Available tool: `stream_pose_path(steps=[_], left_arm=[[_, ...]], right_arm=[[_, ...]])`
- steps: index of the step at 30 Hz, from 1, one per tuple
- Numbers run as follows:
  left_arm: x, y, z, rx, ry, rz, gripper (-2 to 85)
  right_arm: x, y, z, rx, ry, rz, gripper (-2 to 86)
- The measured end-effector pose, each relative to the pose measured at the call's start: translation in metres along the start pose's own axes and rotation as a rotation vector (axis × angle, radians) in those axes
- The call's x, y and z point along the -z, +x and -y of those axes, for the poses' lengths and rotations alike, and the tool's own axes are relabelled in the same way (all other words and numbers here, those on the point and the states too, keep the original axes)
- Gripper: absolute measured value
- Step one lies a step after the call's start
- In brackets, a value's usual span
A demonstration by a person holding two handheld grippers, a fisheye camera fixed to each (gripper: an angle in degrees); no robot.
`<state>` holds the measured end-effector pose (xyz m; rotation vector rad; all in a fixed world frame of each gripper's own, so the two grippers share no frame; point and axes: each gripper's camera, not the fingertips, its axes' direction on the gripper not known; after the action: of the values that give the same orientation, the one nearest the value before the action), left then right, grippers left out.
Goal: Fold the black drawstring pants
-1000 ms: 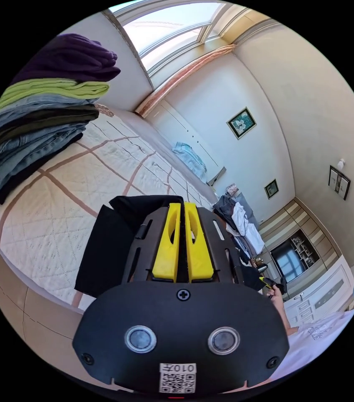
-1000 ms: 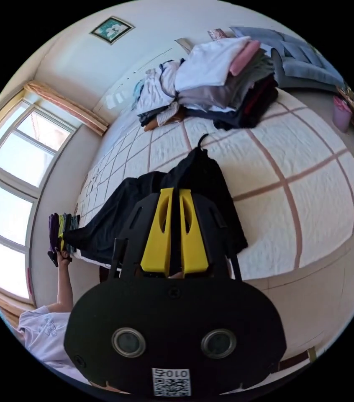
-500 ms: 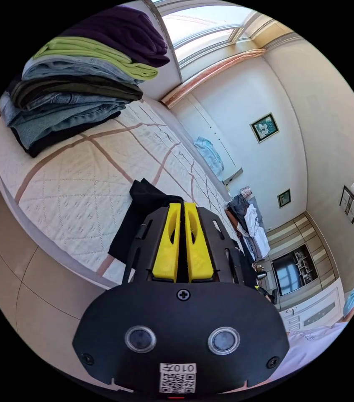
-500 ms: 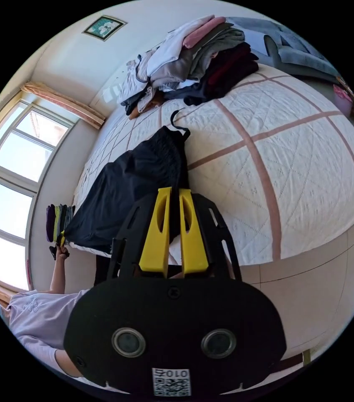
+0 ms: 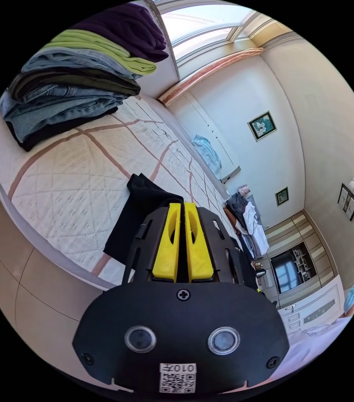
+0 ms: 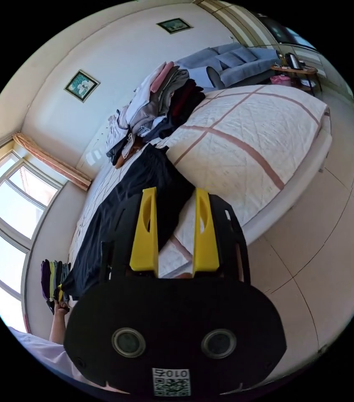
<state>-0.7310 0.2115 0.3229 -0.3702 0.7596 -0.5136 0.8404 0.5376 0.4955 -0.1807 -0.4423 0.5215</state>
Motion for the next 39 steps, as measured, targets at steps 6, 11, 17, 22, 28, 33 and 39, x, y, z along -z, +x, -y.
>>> stream_pose_path(steps=[6, 11, 17, 22, 28, 33, 39], left_arm=[[-0.003, 0.005, 0.003, -0.032, -0.013, 0.012, 0.0], [-0.007, 0.003, -0.001, -0.027, -0.011, 0.005, 0.0], [-0.019, 0.0, -0.009, 0.006, -0.003, -0.003, 0.0], [-0.036, 0.012, -0.031, -0.027, -0.055, -0.05, 0.1], [-0.06, 0.011, -0.071, -0.041, -0.128, -0.085, 0.1], [-0.056, 0.001, -0.089, -0.031, -0.11, -0.126, 0.2], [-0.057, 0.006, -0.109, -0.073, -0.114, -0.169, 0.5]], right_arm=[[-0.01, -0.03, -0.015, -0.067, 0.113, -0.135, 12.1], [0.004, -0.058, -0.004, -0.087, 0.068, -0.109, 6.4], [0.013, -0.126, 0.085, 0.197, -0.055, -0.105, 4.6], [0.032, -0.107, 0.126, 0.184, -0.014, -0.193, 5.5], [0.02, -0.045, 0.119, -0.009, -0.072, -0.019, 6.5], [0.039, -0.066, 0.108, -0.052, 0.022, -0.038, 8.1], [0.064, -0.191, 0.082, 0.155, 0.291, -0.288, 9.9]])
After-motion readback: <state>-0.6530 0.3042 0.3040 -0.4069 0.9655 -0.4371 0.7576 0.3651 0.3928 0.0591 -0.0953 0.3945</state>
